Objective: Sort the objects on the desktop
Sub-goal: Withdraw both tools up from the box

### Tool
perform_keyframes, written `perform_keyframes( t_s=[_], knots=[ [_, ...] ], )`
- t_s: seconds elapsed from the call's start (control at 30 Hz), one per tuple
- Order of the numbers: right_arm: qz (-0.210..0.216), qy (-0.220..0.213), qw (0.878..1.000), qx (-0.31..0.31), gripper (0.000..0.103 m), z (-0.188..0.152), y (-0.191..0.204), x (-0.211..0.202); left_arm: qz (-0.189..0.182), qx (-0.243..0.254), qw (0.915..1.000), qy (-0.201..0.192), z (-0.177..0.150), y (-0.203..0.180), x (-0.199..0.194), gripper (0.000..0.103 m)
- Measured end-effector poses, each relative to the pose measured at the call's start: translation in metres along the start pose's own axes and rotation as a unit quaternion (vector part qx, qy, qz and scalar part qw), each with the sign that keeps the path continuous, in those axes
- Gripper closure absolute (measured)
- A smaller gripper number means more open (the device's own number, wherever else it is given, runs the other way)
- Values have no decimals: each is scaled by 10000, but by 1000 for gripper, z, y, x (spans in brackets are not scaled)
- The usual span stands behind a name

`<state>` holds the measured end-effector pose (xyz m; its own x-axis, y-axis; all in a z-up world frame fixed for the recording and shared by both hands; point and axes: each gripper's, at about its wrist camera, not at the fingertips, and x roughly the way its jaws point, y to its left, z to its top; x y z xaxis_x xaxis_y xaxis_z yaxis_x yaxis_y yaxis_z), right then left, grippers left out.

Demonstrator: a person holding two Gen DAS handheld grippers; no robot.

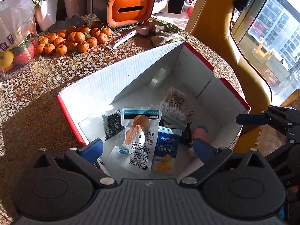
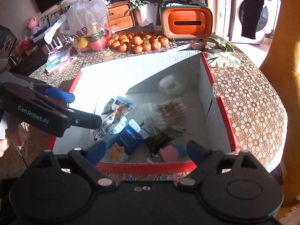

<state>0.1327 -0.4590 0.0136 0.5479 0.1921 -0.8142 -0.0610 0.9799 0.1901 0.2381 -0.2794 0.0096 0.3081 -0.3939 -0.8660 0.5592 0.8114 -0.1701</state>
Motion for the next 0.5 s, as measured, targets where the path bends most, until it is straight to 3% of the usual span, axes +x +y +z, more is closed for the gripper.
perform_keyframes(
  t_s=[0.2,0.5],
  knots=[
    [-151,-107,9998,-97,10,-8,12,-15,410,-28,9982,-431,-21,-1,-28,0],
    [-341,-254,9989,-187,10,-24,31,-38,665,273,9941,-818,-55,-15,-61,0]
  ],
)
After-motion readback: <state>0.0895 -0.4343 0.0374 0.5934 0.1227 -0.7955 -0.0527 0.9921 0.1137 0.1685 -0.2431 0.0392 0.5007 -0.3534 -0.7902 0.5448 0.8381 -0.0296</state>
